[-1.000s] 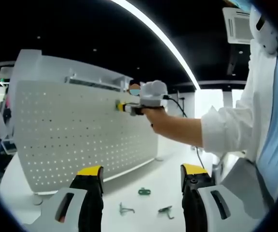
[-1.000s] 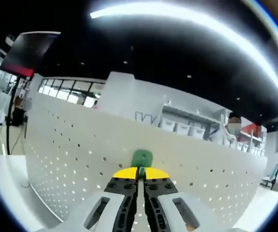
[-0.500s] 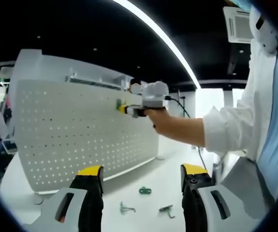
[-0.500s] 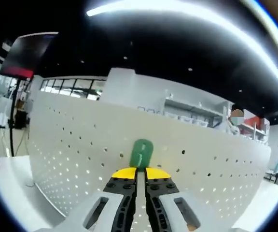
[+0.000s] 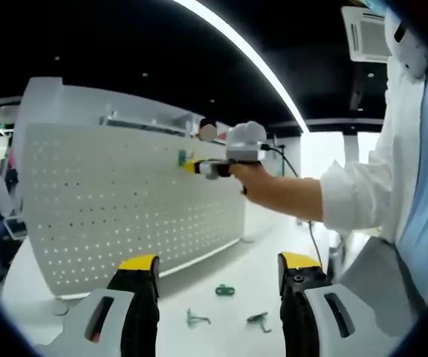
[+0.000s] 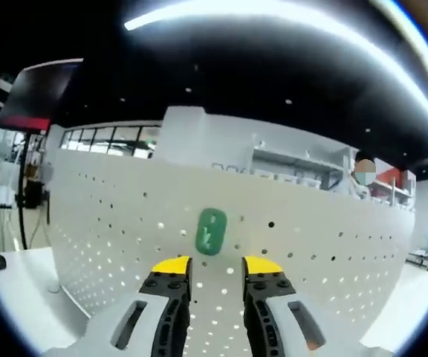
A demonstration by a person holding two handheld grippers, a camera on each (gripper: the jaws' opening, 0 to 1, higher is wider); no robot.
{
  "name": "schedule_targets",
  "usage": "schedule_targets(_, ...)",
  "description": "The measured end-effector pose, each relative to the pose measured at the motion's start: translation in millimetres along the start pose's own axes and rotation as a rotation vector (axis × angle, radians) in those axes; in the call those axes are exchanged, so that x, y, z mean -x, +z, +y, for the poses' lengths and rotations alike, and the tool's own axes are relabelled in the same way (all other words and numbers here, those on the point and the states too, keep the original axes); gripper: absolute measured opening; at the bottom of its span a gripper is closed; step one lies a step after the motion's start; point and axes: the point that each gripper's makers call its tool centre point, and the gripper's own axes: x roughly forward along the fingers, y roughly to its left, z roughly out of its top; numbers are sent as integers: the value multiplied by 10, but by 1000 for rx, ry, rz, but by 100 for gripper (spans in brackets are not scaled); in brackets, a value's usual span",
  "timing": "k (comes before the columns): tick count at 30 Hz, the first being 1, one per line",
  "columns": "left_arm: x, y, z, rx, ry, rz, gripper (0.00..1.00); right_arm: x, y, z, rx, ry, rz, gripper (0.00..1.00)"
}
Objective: Insert the hook assembly into the mounting plate slot until the hook locks in place.
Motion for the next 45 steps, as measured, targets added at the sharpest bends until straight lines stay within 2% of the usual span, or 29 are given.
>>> schedule_targets(6,-5,-20,-4,-8,1,11,66,77,-19,-3,-29,23,8,35)
schedule_targets(12,-7,-41,-6,-15,3,22,66,182,7,27,-29,50,-2,37)
schedule_targets(31,-8,-86,18,-32,19,43,65,543,-126,128,-40,150,12,37)
schedule_targets(45,2,-129,52,-38,31,62,64,935,-431,526,16,310,67,36)
